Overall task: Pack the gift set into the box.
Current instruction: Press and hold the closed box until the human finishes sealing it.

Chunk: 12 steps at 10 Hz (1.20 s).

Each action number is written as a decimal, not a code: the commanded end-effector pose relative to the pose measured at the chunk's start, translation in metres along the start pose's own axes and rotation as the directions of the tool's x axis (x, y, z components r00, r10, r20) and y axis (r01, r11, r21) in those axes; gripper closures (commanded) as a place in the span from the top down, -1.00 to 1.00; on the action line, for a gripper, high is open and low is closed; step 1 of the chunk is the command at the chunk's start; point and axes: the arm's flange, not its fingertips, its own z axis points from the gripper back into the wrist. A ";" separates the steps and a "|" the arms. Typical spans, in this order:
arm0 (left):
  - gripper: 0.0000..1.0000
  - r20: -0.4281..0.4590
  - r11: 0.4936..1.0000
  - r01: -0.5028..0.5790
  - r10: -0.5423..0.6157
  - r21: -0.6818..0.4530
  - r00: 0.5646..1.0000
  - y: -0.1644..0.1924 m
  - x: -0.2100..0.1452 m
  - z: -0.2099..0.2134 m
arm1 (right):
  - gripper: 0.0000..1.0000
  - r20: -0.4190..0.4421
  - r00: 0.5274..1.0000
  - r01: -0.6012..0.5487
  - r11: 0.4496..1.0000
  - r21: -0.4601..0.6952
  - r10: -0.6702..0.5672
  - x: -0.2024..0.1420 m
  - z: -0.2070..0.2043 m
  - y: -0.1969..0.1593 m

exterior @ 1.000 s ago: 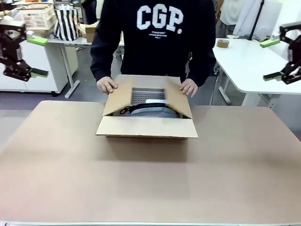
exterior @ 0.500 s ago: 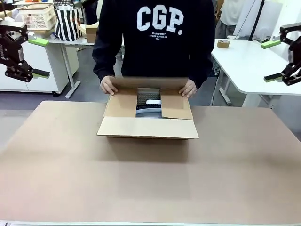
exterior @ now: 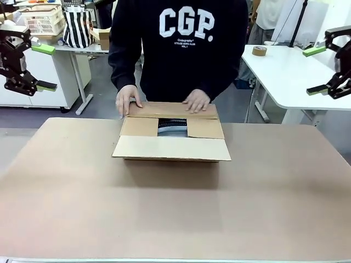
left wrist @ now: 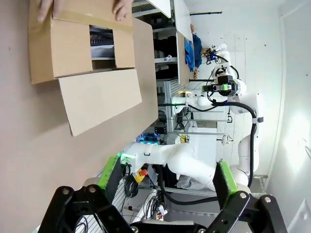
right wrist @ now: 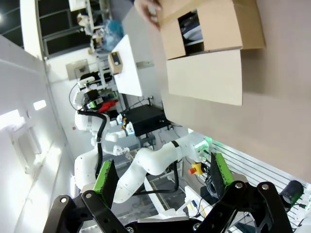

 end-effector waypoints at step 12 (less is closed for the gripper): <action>1.00 0.010 0.999 0.000 0.000 -0.032 1.000 -0.002 -0.001 -0.002 | 1.00 -0.009 1.000 -0.013 1.000 0.003 0.013 0.000 0.001 0.001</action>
